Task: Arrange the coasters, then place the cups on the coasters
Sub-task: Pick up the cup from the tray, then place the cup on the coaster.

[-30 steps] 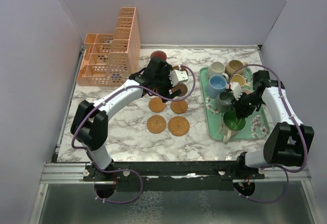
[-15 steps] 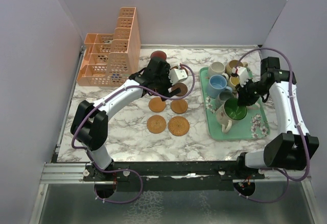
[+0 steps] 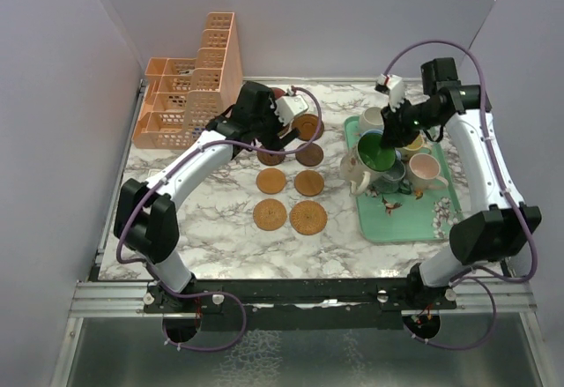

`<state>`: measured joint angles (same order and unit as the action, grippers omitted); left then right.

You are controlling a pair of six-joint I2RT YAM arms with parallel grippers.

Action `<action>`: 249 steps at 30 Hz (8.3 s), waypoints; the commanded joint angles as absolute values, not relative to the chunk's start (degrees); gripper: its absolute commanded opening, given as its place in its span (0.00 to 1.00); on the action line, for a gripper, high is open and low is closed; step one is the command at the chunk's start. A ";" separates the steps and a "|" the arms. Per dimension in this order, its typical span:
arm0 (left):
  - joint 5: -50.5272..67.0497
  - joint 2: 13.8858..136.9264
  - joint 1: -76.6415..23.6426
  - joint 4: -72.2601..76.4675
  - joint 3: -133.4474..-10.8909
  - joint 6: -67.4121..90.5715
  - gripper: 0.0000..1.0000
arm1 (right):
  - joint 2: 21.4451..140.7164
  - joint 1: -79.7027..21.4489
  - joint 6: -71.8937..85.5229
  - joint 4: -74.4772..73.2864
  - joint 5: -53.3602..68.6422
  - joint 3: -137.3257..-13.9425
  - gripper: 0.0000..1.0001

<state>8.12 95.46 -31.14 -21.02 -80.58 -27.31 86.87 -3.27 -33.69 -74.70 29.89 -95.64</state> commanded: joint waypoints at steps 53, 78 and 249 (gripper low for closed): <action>6.36 111.49 -33.66 -12.48 -92.58 -22.67 0.81 | 130.21 -18.46 -3.16 -48.53 16.08 -138.61 0.01; 3.37 117.88 -35.60 -17.10 -98.31 -21.92 0.52 | 127.29 -18.45 -3.31 -49.58 16.80 -136.97 0.01; 12.10 123.39 -29.98 -11.56 -102.84 -13.66 0.40 | 104.49 -0.18 -9.15 -47.24 37.18 -103.01 0.22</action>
<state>11.22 125.54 -29.74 -9.26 -100.40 -13.63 106.17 -0.62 -8.43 -49.19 35.55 -103.63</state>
